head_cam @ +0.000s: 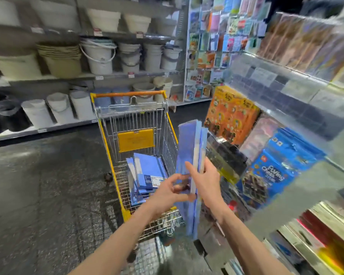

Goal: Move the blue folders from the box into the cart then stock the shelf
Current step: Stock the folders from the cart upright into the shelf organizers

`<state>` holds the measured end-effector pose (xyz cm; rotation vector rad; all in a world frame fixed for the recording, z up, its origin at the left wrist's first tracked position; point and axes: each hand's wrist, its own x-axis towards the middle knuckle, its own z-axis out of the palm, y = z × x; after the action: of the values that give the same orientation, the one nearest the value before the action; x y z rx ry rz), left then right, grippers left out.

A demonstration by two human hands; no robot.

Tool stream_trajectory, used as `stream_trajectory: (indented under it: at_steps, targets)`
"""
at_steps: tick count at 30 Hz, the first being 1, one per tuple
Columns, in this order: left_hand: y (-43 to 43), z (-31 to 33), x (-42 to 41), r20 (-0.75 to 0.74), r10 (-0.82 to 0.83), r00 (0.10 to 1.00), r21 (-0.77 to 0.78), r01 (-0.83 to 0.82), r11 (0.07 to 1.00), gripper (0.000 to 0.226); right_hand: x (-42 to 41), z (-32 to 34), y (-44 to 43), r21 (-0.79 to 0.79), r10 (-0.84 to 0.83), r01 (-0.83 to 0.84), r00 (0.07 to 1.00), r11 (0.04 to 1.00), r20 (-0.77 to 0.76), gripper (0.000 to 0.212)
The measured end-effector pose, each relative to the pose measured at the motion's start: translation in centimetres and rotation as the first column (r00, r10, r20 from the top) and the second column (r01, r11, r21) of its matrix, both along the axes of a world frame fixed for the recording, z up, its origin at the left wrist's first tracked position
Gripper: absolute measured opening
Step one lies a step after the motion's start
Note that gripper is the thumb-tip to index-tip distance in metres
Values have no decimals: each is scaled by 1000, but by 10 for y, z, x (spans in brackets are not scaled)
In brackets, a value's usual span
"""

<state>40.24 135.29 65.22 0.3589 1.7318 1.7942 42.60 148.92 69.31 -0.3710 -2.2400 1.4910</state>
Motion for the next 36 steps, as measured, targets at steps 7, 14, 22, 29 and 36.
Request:
stream_trajectory:
  at_steps: [7, 14, 22, 29, 36]
  targets:
    - [56, 57, 39, -160, -34, 987, -116, 15, 993, 22, 73, 35, 79, -73, -32, 30, 999, 997, -28, 14]
    - [78, 101, 5, -402, 368, 838, -122, -447, 886, 72, 122, 105, 116, -460, -79, -7, 983, 888, -165, 17]
    - [121, 182, -13, -126, 124, 984, 167, -102, 981, 46, 148, 192, 141, -588, -145, -50, 949, 807, -280, 51]
    - [159, 249, -9, -124, 39, 992, 389, 12, 921, 25, 172, 253, 153, -482, -226, 63, 930, 874, -289, 32]
    - [226, 288, 36, -100, -161, 982, 588, 189, 787, 25, 239, 296, 176, -399, -380, 254, 882, 881, -278, 49]
